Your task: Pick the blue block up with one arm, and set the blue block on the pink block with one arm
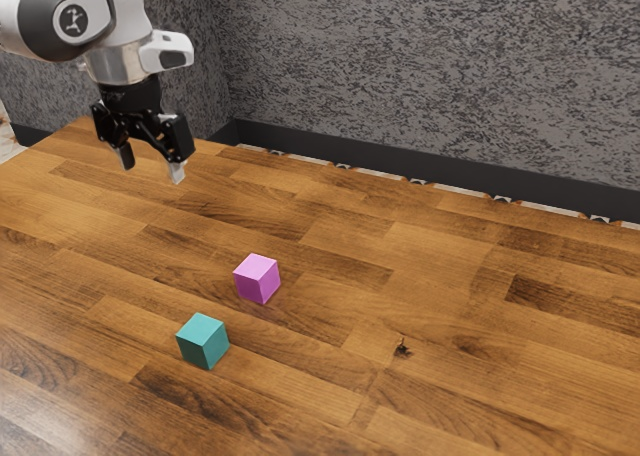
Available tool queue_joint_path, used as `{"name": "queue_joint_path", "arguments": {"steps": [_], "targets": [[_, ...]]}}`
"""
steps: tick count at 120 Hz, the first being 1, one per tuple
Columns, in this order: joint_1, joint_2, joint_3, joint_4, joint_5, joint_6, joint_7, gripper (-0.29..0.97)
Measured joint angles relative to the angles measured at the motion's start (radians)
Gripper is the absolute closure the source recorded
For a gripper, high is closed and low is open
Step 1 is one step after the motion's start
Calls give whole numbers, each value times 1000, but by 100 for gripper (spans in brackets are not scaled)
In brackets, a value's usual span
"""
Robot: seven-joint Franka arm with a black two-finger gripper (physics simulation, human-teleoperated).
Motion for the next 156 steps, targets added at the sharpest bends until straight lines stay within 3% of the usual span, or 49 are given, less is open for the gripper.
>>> {"name": "queue_joint_path", "arguments": {"steps": [33, 48, 80, 113, 156], "targets": [[3, -4, -7, -104, -60, 92, -23, 0], [19, -91, -6, -340, -74, 208, -41, 0], [20, -57, -14, -512, -86, 440, -68, 0], [30, 6, -15, -604, -134, 597, -85, 0], [64, 108, -15, -608, -134, 713, -47, 0]]}}
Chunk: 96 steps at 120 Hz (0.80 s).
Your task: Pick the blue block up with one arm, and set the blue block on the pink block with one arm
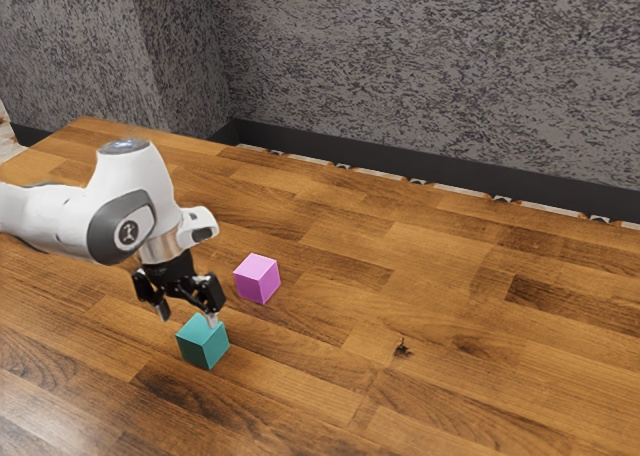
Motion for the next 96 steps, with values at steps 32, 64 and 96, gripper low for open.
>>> {"name": "queue_joint_path", "arguments": {"steps": [32, 64, 96], "targets": [[19, 77, 0, 8, -1, 69, 44, 0], [43, 141, 0, 41, -3, 116, 90, 0], [40, 185, -3, 46, -12, 149, 124, 0]]}}
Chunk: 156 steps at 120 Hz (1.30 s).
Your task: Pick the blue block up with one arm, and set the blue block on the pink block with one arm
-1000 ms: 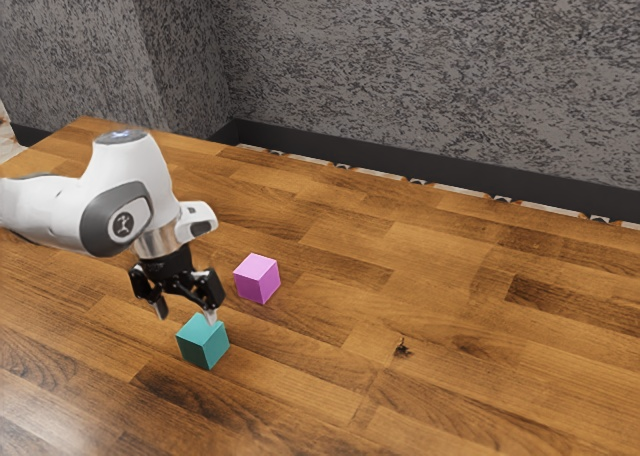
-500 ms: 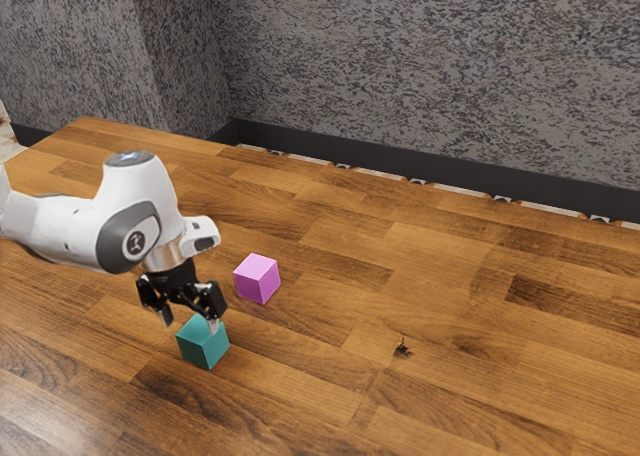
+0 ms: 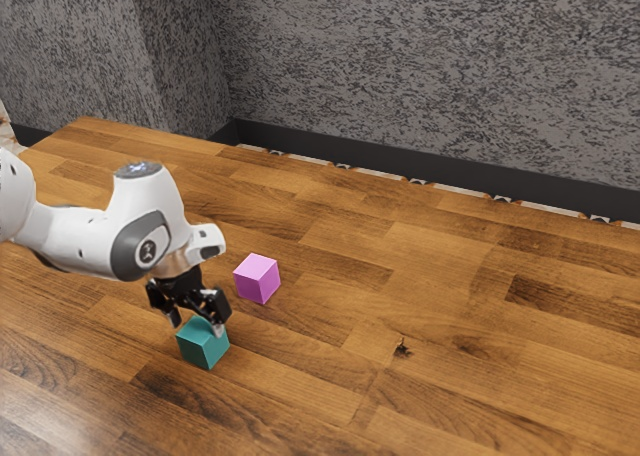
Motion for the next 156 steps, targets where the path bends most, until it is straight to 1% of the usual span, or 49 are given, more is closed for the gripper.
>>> {"name": "queue_joint_path", "arguments": {"steps": [29, 67, 71, 89, 111, 117, 141, 156], "targets": [[-2, 23, -6, -6, -21, 21, 19, 0], [-1, 65, -8, -8, -27, 45, 34, 0], [-1, 66, -8, -7, -29, 47, 34, 3], [-3, 62, -8, -7, -34, 51, 26, 24], [-4, 47, -18, 3, -23, 52, 9, 30], [-7, 40, -21, 29, -5, 47, 5, 32], [-3, 61, -23, 232, 82, -27, -14, 36], [-6, 123, -31, 347, 112, -79, -23, 36]]}}
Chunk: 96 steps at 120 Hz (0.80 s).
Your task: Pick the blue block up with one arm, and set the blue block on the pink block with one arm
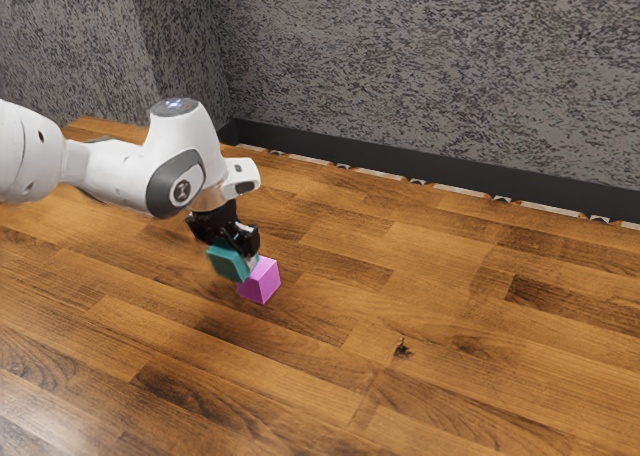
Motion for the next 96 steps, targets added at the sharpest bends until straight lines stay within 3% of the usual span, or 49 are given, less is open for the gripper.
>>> {"name": "queue_joint_path", "arguments": {"steps": [96], "targets": [[14, 144, -22, 173, 46, -67, -24, 36]]}}
